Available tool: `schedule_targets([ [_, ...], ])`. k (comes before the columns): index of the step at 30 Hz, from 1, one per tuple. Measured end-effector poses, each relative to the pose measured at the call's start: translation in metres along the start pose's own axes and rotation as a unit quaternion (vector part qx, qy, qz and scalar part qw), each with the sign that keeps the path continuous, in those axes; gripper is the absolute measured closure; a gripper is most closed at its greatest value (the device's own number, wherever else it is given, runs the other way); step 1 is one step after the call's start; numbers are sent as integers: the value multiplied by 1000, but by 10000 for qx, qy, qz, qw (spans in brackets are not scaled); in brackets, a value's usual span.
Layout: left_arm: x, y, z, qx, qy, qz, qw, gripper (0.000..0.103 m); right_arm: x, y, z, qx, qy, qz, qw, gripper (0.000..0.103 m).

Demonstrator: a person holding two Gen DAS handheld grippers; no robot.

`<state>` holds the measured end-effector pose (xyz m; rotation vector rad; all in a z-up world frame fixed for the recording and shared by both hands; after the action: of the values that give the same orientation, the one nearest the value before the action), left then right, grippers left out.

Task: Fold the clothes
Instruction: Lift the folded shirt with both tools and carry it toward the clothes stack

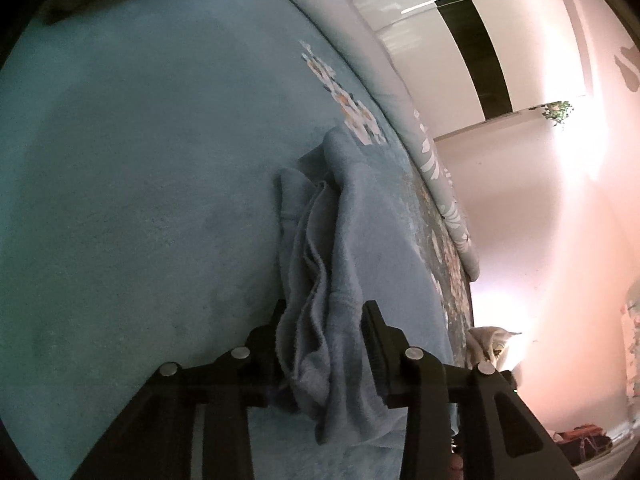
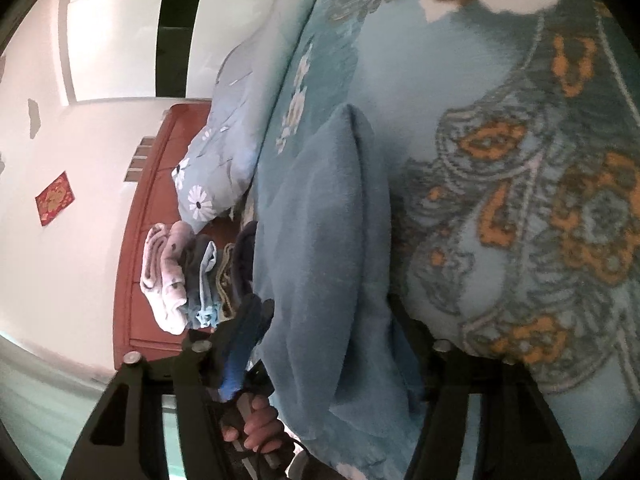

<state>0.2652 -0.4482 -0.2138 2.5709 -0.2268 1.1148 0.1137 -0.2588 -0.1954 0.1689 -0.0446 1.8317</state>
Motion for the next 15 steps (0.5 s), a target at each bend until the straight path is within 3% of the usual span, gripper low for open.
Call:
schedule_targets([
  [2,1,0,0,9,7,-57,10000,66,-1,0,-6,-117,41,22,9999,79],
  [4,3,-1,-2,-6,18,-117,9999,78,0,0,-8,-151,78,20,9999,85],
  [5,4,-2,-3,-26,25,-148,9999,79,1,0,-8,-157,100,17,9998,88],
  [11,19,-3,-25,-413,151,-413,9982,82,4,3,22,412,138,132,9990,90],
  [15,42,9,-42,-589,-28,-656,9961,82,3,5,44,715,156,282,9969,90],
])
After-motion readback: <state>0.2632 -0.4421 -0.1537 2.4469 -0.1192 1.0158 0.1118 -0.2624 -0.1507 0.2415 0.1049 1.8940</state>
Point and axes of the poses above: each gripper's, at about its wrist camera, not at the fingertips, and x roughly against the way its jaws point, z to its left, y to its top, the point moved 8 cm from there along -x, roughly the way its jaws point, and after that the axes turned 15 degrees about y, right-handed, at the moved point
